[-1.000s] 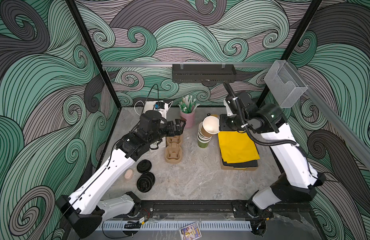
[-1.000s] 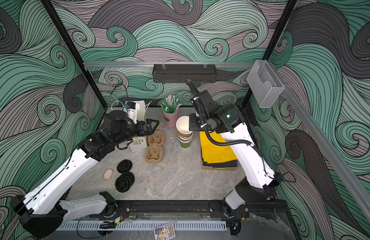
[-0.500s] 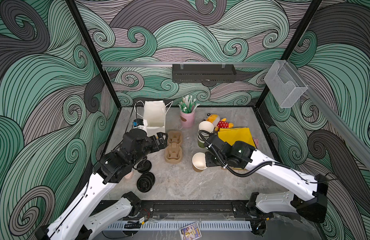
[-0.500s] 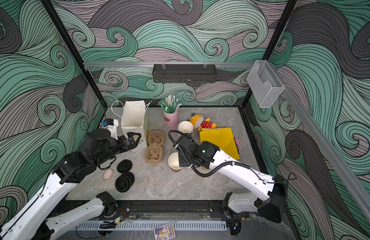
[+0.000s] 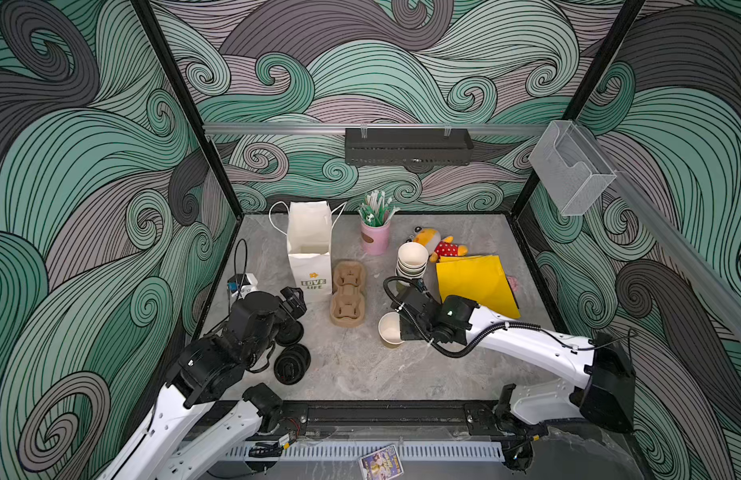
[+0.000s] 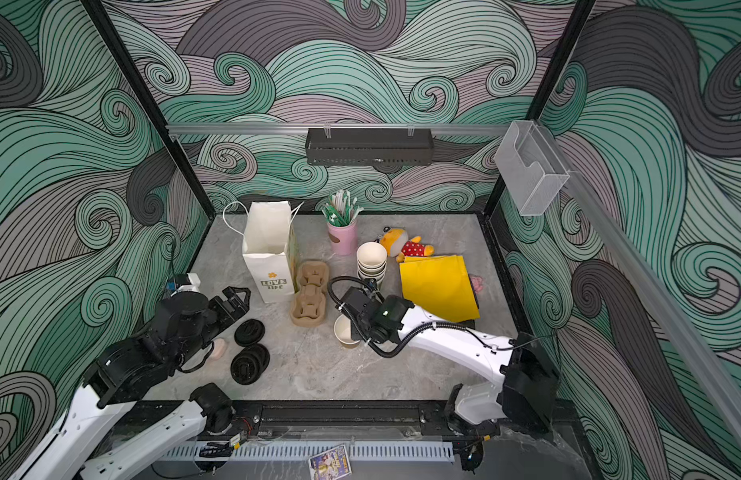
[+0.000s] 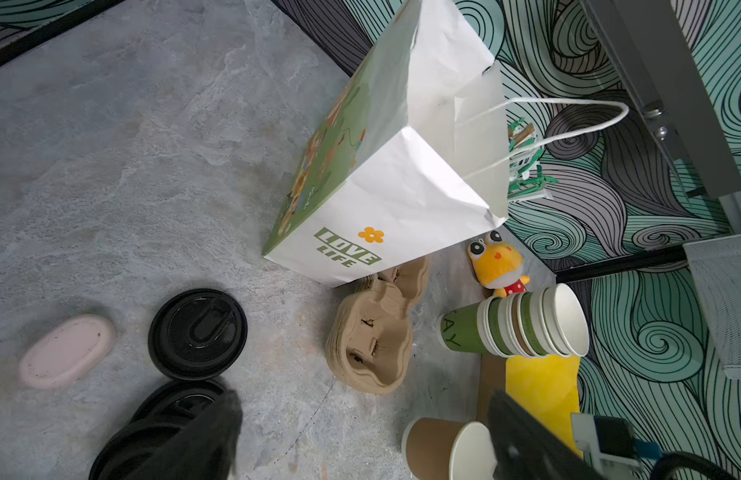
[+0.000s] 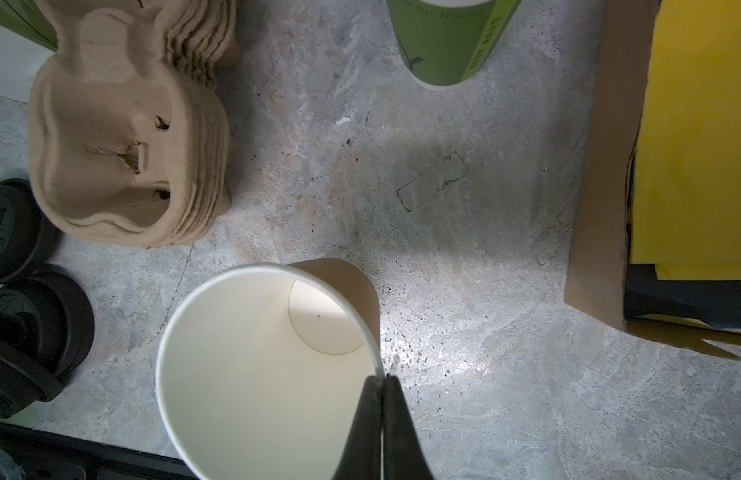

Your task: Pack the takeout coffee

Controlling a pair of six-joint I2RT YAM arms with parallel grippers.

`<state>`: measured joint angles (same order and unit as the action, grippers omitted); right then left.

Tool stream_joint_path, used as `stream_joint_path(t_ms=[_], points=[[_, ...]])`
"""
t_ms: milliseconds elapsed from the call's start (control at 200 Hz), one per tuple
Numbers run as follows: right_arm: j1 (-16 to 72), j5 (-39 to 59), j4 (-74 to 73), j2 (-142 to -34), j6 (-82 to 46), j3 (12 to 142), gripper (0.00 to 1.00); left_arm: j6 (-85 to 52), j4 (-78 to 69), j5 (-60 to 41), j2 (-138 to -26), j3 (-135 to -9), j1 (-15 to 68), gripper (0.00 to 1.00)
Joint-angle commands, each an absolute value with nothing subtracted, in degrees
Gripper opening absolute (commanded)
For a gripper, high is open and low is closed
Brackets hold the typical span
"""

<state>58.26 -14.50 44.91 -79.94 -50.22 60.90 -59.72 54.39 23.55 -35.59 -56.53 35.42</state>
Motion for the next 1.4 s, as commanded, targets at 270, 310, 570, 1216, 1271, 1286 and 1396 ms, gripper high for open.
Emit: stream_joint_path(t_ms=[270, 310, 570, 1216, 1271, 1286, 1396], points=[[58.4, -17.7, 45.5, -81.6, -52.5, 59.5, 0.00, -63.1, 56.0, 25.3, -35.1, -55.1, 35.0, 0.97], [58.4, -17.8, 45.5, -81.6, -52.6, 59.2, 0.00, -63.1, 55.9, 25.3, -35.2, -54.9, 34.9, 0.98], [58.3, -18.1, 45.2, -81.4, -53.7, 57.9, 0.00, -63.0, 55.4, 24.5, -35.5, -54.2, 34.9, 0.98], [57.5, -18.4, 58.7, -70.6, -48.4, 72.1, 0.53, -54.3, 60.0, 13.7, -43.2, -57.8, 34.9, 0.97], [56.7, -17.6, 59.0, -69.4, -48.3, 72.2, 0.54, -54.1, 62.7, 11.2, -45.3, -58.2, 34.9, 0.92], [56.4, -17.4, 58.9, -69.1, -47.8, 72.2, 0.55, -54.1, 63.7, 10.6, -45.9, -58.5, 34.9, 0.91], [52.8, -16.7, 60.3, -67.8, -43.4, 73.5, 0.57, -55.1, 74.4, 6.0, -51.4, -61.5, 34.9, 0.88]])
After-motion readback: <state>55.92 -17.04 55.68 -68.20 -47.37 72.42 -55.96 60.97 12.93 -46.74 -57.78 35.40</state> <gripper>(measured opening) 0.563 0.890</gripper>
